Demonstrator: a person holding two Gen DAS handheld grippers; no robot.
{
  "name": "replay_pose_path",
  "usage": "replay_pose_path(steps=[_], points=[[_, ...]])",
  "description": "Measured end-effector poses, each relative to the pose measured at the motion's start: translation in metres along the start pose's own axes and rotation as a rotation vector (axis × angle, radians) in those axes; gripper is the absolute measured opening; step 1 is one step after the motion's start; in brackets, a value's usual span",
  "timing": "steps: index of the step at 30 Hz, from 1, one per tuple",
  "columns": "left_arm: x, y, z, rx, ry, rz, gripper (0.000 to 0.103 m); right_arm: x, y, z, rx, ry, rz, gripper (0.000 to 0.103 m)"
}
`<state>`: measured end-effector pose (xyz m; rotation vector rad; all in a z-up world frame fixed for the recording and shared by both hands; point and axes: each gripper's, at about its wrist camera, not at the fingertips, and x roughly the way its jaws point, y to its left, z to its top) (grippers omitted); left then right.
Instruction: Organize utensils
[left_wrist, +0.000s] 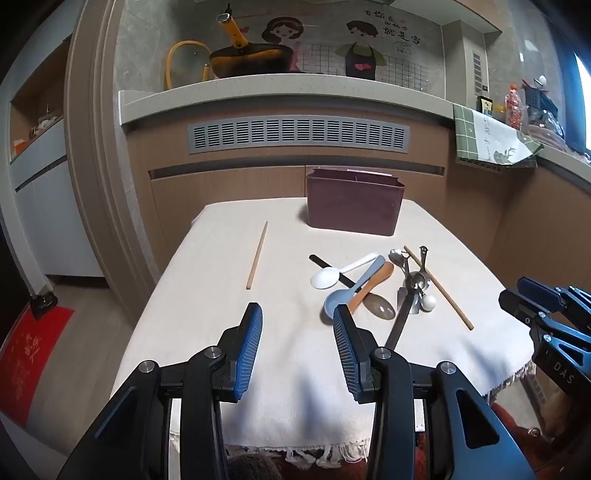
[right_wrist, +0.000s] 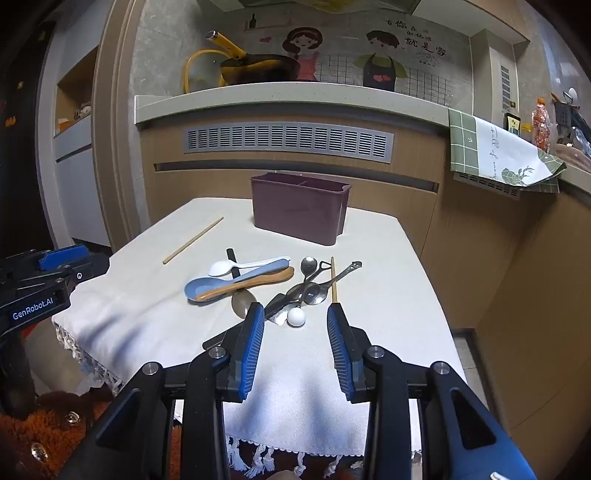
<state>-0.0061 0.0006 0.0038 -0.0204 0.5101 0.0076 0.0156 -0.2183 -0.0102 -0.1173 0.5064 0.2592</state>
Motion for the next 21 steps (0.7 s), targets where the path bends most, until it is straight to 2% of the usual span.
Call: replay_pose_path(steps=[2,4,21], points=[[0.011,-0.002,-0.002,0.001,0.054,0.007,0.041,0.001,0.001,0.0,-0.008,0.013,0.006,0.034],[-0.002,-0.005,-0.003,0.011,0.031,0.013,0.041,0.001,0.0,0.0,-0.004,0.013,0.001,0.034],[0.006,-0.008,-0.003,0.001,0.064,-0.009,0.041,0.003,-0.001,0.0,0.006,0.025,-0.003,0.034]])
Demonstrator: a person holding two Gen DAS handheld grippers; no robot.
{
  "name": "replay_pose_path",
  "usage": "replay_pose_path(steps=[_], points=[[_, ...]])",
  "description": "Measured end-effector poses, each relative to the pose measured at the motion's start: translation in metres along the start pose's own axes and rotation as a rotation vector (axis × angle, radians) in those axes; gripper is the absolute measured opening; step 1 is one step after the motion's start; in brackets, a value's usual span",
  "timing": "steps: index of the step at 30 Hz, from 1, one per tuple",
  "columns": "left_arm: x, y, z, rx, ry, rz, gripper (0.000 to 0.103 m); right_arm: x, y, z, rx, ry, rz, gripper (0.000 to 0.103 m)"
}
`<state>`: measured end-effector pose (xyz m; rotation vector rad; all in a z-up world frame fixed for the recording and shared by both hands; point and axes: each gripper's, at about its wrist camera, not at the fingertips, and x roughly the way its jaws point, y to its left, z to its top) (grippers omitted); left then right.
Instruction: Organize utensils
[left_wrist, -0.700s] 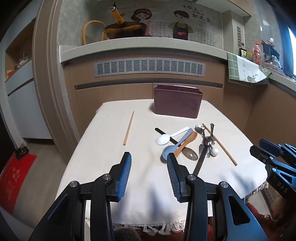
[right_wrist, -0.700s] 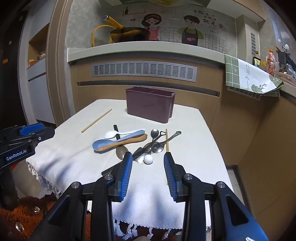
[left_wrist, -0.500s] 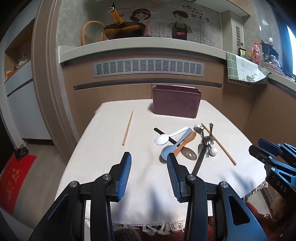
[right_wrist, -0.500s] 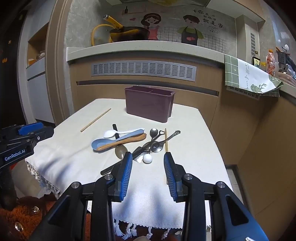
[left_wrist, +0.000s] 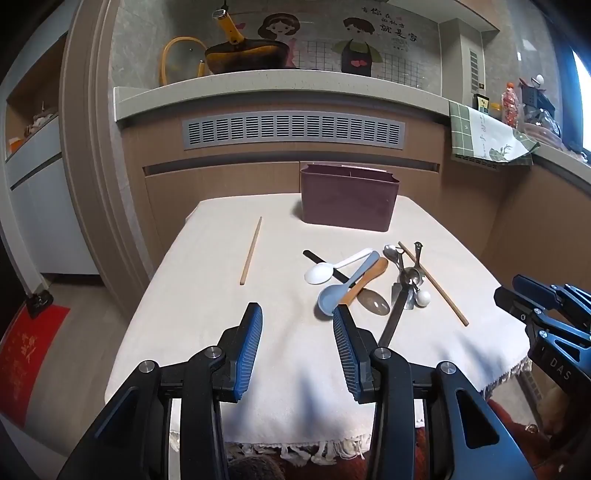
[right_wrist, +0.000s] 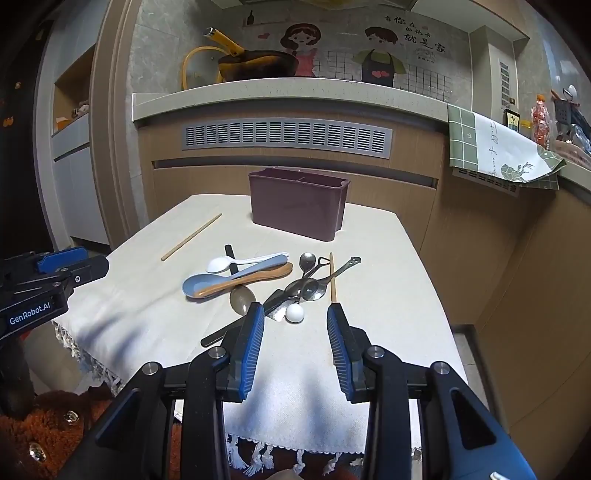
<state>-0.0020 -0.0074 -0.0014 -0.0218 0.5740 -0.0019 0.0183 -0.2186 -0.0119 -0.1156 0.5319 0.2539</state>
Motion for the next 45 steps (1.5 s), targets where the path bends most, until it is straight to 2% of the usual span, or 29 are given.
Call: replay_pose_path(steps=[45], points=[[0.0048,0.0,-0.0037,0.001,0.008,-0.007,0.041,-0.0007,0.0019,0.0,0.003,0.003,0.002,0.034]])
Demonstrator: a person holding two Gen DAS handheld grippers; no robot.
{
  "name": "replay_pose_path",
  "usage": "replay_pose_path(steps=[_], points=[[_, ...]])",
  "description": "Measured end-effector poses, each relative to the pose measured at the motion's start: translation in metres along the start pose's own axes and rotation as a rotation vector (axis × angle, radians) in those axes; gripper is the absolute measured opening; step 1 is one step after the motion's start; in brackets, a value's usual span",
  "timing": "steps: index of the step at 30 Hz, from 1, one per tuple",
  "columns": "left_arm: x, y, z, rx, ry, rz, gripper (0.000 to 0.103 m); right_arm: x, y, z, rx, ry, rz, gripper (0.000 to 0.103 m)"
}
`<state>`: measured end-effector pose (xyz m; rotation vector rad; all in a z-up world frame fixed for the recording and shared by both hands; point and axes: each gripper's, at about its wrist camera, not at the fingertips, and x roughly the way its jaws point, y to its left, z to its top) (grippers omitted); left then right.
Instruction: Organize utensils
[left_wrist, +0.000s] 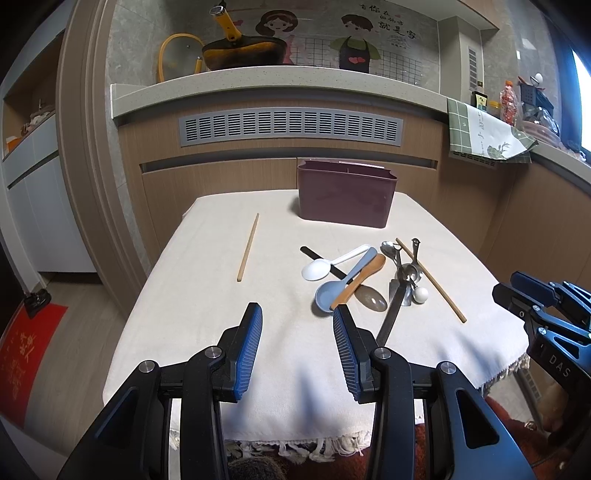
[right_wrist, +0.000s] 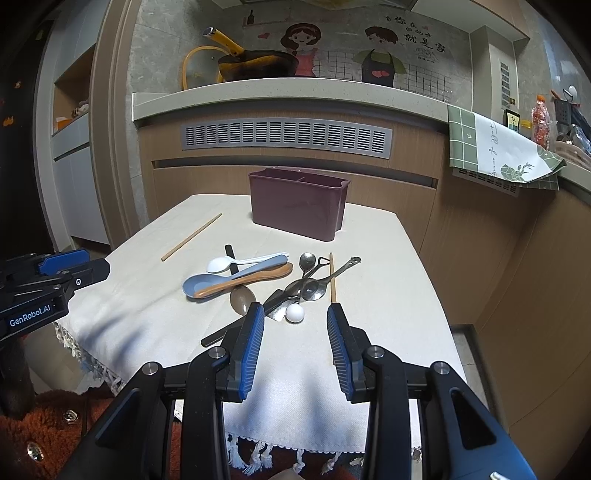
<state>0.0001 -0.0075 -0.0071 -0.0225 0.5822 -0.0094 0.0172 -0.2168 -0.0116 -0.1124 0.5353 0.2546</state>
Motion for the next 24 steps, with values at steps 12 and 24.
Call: replay_pose_path(steps=[12,24], points=[[-0.0005,-0.0008,-0.0005,0.001,0.001,-0.001,0.041,0.001,-0.0011,-0.0007,0.001,0.003,0.002,0.034],[-0.0011,-0.0019,-0.001,-0.002,0.004,-0.001,0.041,0.0022,-0.0021,-0.0027,0.006,0.007,0.005,0.034]])
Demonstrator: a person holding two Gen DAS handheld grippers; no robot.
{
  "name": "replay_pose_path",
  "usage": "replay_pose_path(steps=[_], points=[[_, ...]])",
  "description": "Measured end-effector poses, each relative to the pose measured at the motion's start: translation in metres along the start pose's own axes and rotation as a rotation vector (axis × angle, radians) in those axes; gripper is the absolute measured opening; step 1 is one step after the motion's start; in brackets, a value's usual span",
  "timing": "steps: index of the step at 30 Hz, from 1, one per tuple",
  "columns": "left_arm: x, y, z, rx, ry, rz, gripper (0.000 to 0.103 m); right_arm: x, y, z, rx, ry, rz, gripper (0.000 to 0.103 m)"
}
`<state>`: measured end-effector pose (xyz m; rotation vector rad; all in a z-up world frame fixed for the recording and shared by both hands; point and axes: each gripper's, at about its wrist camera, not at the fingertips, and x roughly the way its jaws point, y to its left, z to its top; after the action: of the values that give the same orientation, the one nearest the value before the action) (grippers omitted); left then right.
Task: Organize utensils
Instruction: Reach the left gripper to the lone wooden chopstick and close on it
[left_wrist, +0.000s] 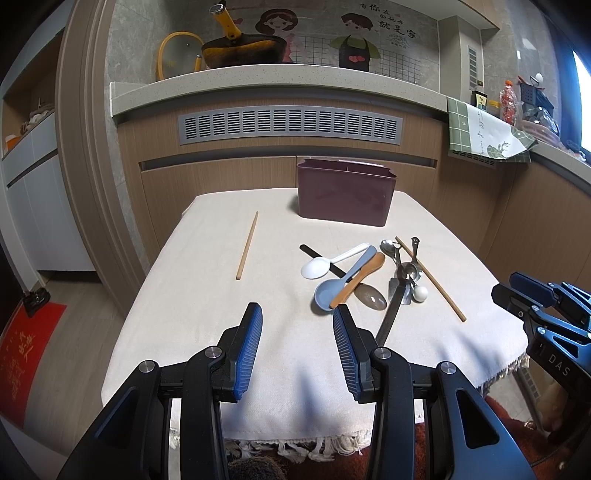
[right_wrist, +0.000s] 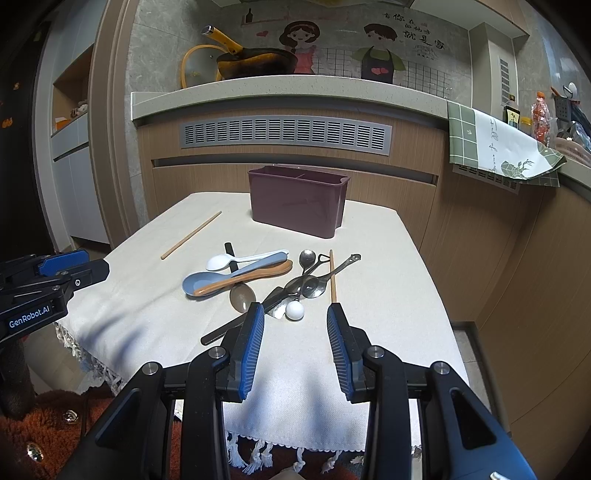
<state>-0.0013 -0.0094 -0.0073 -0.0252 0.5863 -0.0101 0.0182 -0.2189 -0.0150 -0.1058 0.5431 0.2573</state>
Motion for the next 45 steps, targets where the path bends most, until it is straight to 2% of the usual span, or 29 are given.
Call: replay_pose_path(steps=[7,8,12,16,20,23,28,32,36,41,45], points=[[0.0,-0.004,-0.001,-0.001,0.015,-0.032,0.041,0.002,-0.001,0.002,-0.012,-0.004,0.014,0.034],[0.005,0.005,0.002,-0.005,0.02,-0.045,0.041,0.003,-0.004,0.004,-0.017,-0.008,0.013,0.033],[0.017,0.014,0.007,-0.037,0.025,-0.075,0.041,0.011,-0.021,0.017,-0.01,-0.026,-0.028,0.032],[0.05,0.035,0.018,-0.107,0.067,-0.101,0.041,0.029,-0.033,0.025,-0.014,0.012,-0.033,0.032],[0.082,0.059,0.03,-0.146,0.078,-0.02,0.041,0.052,-0.041,0.029,-0.019,0.06,-0.031,0.032],[0.112,0.076,0.044,-0.186,0.11,-0.013,0.041,0.072,-0.04,0.033,-0.046,0.086,-0.034,0.032],[0.181,0.091,0.071,-0.151,0.215,-0.021,0.041,0.11,-0.037,0.044,-0.055,0.123,-0.018,0.032],[0.234,0.089,0.09,-0.122,0.278,-0.019,0.041,0.131,-0.037,0.051,-0.044,0.143,-0.019,0.032],[0.279,0.094,0.102,-0.152,0.357,-0.006,0.041,0.146,-0.038,0.053,-0.053,0.164,-0.039,0.032],[0.293,0.094,0.109,-0.146,0.356,-0.01,0.041,0.155,-0.042,0.052,-0.069,0.189,-0.027,0.032],[0.296,0.087,0.109,-0.101,0.37,0.017,0.041,0.163,-0.055,0.051,-0.023,0.221,-0.03,0.032]])
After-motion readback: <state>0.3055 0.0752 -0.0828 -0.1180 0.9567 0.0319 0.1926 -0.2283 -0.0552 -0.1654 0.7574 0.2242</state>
